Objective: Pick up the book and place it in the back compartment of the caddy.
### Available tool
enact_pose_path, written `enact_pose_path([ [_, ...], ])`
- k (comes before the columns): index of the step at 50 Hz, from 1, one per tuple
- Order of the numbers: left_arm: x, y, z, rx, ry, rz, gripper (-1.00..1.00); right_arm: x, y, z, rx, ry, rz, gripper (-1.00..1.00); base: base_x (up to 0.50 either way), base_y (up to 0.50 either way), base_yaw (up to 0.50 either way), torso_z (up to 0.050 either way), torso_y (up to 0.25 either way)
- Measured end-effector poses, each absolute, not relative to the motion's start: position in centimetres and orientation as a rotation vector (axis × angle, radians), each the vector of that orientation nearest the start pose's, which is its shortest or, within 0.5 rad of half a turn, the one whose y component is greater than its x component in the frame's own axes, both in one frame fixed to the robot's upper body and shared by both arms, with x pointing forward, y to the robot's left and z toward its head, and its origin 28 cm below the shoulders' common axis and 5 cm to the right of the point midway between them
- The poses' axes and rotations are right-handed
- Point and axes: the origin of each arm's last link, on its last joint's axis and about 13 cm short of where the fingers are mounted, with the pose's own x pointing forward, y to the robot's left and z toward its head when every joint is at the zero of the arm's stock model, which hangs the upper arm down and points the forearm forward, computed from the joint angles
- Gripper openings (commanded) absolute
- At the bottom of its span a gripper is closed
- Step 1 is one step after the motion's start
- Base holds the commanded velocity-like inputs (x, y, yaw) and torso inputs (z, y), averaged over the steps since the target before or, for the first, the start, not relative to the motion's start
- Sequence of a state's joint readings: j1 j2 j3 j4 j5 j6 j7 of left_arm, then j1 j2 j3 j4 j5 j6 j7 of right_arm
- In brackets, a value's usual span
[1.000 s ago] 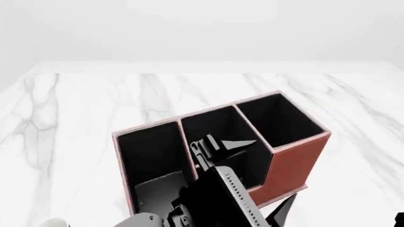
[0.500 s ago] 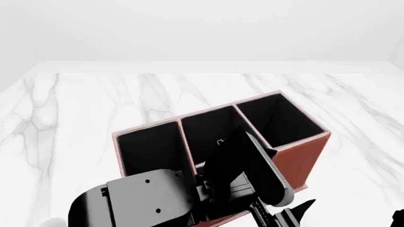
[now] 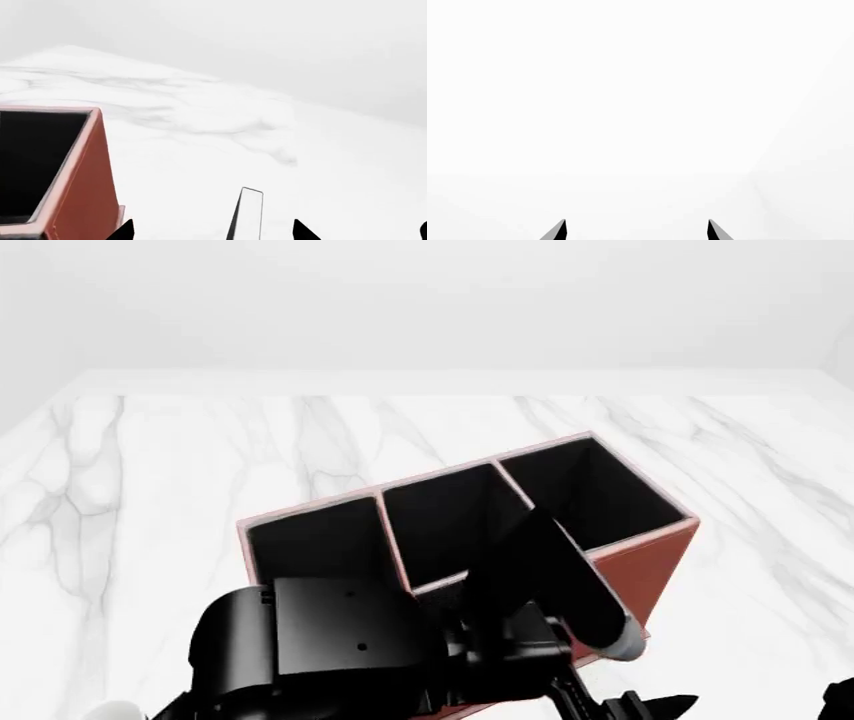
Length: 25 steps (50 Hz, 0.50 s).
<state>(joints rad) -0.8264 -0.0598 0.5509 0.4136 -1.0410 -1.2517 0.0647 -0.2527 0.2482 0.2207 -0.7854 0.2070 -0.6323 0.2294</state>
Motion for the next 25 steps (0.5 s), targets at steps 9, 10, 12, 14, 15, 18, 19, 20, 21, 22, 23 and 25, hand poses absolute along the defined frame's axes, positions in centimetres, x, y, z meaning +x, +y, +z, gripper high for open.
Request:
enact_pose_path([
  [9,23.9,8.4,19.7,0.114,0.308,-1.393,1.0,12.0,-15.1,18.1,0.011,-1.195,-0.171,1.0,0.0,0.0,0.0,0.0,0.0],
  [10,23.9,8.4,19.7,0.121,0.306,-1.4,1.0,12.0,-15.0,18.1,0.012,-1.195,-0.17,1.0,0.0,0.0,0.0,0.0,0.0],
  [12,24.0,8.3,19.6,0.133,0.301,-1.412,1.0,12.0,-15.0,18.1,0.013,-1.195,-0.169,1.0,0.0,0.0,0.0,0.0,0.0],
  [14,24.1,8.2,19.5,0.143,0.297,-1.421,1.0,12.0,-15.0,18.1,0.014,-1.195,-0.168,1.0,0.0,0.0,0.0,0.0,0.0],
  [15,24.2,8.1,19.5,0.147,0.294,-1.424,1.0,12.0,-15.0,18.1,0.015,-1.194,-0.167,1.0,0.0,0.0,0.0,0.0,0.0],
  [18,24.5,7.9,19.4,0.155,0.288,-1.43,1.0,12.0,-15.0,18.0,0.017,-1.193,-0.165,1.0,0.0,0.0,0.0,0.0,0.0],
  [19,24.5,7.9,19.4,0.157,0.287,-1.432,1.0,12.0,-15.0,18.0,0.018,-1.193,-0.165,1.0,0.0,0.0,0.0,0.0,0.0],
  [20,24.6,7.8,19.3,0.159,0.285,-1.433,1.0,12.0,-15.0,18.0,0.019,-1.193,-0.165,1.0,0.0,0.0,0.0,0.0,0.0],
  [21,24.7,7.7,19.3,0.16,0.283,-1.435,1.0,12.0,-15.0,18.0,0.019,-1.193,-0.164,1.0,0.0,0.0,0.0,0.0,0.0],
  [22,24.7,7.7,19.3,0.161,0.282,-1.437,1.0,12.0,-15.0,18.0,0.02,-1.193,-0.164,1.0,0.0,0.0,0.0,0.0,0.0],
  [23,24.8,7.6,19.2,0.162,0.281,-1.439,1.0,12.0,-15.0,18.0,0.02,-1.193,-0.164,1.0,0.0,0.0,0.0,0.0,0.0],
  [25,24.8,7.4,19.1,0.164,0.278,-1.443,1.0,12.0,-15.0,18.0,0.021,-1.192,-0.163,1.0,0.0,0.0,0.0,0.0,0.0],
])
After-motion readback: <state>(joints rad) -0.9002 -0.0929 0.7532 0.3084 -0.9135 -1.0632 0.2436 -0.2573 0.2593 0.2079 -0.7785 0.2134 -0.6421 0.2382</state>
